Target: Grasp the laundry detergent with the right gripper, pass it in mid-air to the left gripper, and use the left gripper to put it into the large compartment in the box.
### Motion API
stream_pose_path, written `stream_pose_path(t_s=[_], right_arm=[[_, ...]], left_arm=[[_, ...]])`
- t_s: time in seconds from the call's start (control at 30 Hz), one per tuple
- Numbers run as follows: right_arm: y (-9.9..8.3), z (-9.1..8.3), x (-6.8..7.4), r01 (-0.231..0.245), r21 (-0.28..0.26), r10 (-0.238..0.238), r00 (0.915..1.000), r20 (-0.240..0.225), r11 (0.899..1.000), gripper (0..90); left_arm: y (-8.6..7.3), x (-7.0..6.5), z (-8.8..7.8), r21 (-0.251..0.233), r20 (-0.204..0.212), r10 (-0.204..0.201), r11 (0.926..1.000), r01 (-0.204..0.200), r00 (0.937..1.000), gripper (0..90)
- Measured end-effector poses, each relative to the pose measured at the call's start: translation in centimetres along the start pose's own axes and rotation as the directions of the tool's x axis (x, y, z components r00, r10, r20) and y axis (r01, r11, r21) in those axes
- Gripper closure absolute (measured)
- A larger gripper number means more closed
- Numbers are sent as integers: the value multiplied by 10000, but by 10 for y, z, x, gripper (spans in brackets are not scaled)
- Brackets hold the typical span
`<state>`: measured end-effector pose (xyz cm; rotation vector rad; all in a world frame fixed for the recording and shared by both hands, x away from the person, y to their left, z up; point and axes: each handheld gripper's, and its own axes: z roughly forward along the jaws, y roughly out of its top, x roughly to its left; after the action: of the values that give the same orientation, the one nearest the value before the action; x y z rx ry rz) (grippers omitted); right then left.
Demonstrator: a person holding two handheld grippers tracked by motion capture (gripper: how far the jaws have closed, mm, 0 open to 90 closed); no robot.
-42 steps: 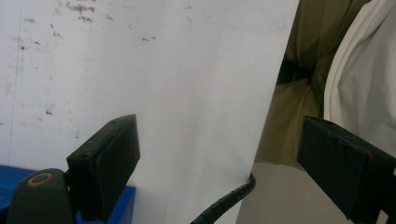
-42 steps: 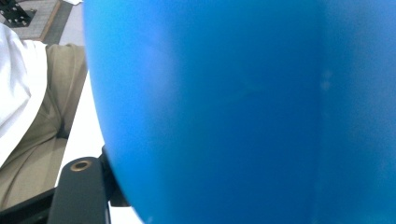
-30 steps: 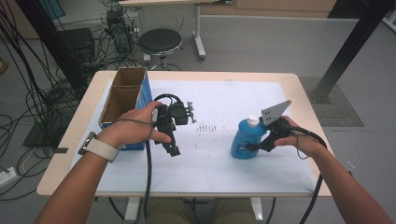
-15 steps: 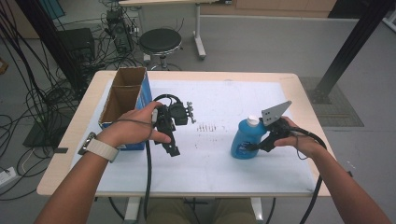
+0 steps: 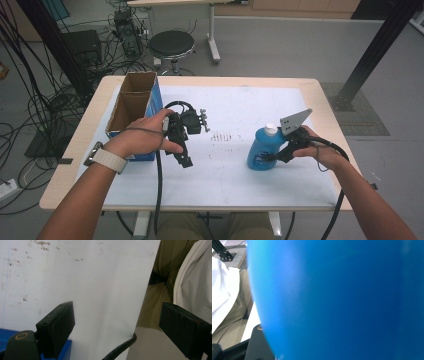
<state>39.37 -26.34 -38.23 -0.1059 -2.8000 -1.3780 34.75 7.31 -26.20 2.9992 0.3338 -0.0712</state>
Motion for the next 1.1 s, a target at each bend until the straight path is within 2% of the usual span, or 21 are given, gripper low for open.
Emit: stream_pose_path(t_s=[1.1], right_arm=[[-7,3,-2,-17,-512,12,10000,-91,9987,415]], left_arm=[[1,1,3,-14,38,-21,10000,21,10000,138]])
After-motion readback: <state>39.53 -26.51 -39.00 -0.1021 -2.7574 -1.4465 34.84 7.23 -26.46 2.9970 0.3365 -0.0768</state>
